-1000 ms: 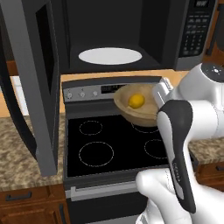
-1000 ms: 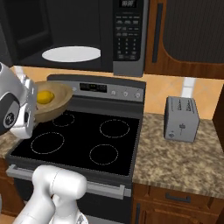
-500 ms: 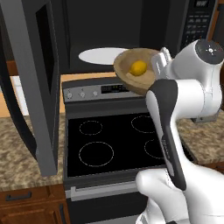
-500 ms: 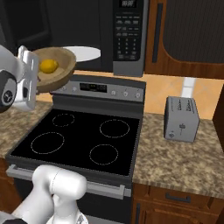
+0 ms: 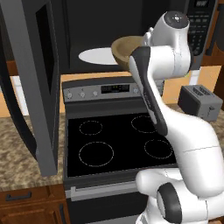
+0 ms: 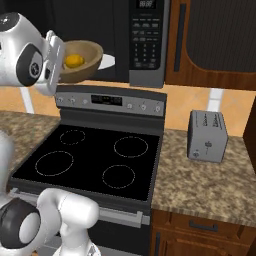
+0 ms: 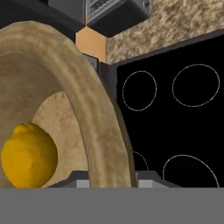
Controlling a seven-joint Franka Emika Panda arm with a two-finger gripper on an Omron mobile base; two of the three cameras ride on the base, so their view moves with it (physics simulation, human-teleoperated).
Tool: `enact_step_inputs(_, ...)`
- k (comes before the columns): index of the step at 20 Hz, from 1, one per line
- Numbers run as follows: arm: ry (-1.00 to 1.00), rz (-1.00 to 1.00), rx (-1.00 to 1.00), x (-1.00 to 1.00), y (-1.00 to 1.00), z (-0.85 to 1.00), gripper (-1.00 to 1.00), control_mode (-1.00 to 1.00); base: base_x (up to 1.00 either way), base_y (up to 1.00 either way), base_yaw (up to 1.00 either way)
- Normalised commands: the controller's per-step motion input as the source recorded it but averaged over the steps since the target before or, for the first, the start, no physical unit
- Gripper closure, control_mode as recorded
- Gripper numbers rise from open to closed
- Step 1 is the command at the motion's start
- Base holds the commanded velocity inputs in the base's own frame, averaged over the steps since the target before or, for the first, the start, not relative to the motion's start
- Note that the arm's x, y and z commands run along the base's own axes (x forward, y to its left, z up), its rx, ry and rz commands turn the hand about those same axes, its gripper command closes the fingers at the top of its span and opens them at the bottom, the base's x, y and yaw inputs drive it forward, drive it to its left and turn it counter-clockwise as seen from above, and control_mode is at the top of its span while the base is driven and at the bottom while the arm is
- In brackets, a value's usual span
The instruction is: Pick the lemon from the sink and place it in the bowl. Then pick the bowl and place it in the microwave. Then close the microwave door and press the start button.
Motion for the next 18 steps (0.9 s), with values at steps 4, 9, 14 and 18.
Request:
enact_step_inputs(4,0.14,-0.11,0.02,1.0,0.0,0.0,1.0,-1.0,0.0,0.0,0.0)
enact_step_inputs(9,0.0,0.02,0.0,0.97,0.0,0.0,1.0,-1.0,0.0,0.0,0.0)
enact_step_inputs(14,-0.01,0.08,-0.07,1.0,0.02,-0.13,1.0,-1.0,0.0,0.0,0.0)
enact_step_inputs(18,-0.03,0.11,-0.12,0.99,0.13,-0.17,1.0,-1.0,0.0,0.0,0.0)
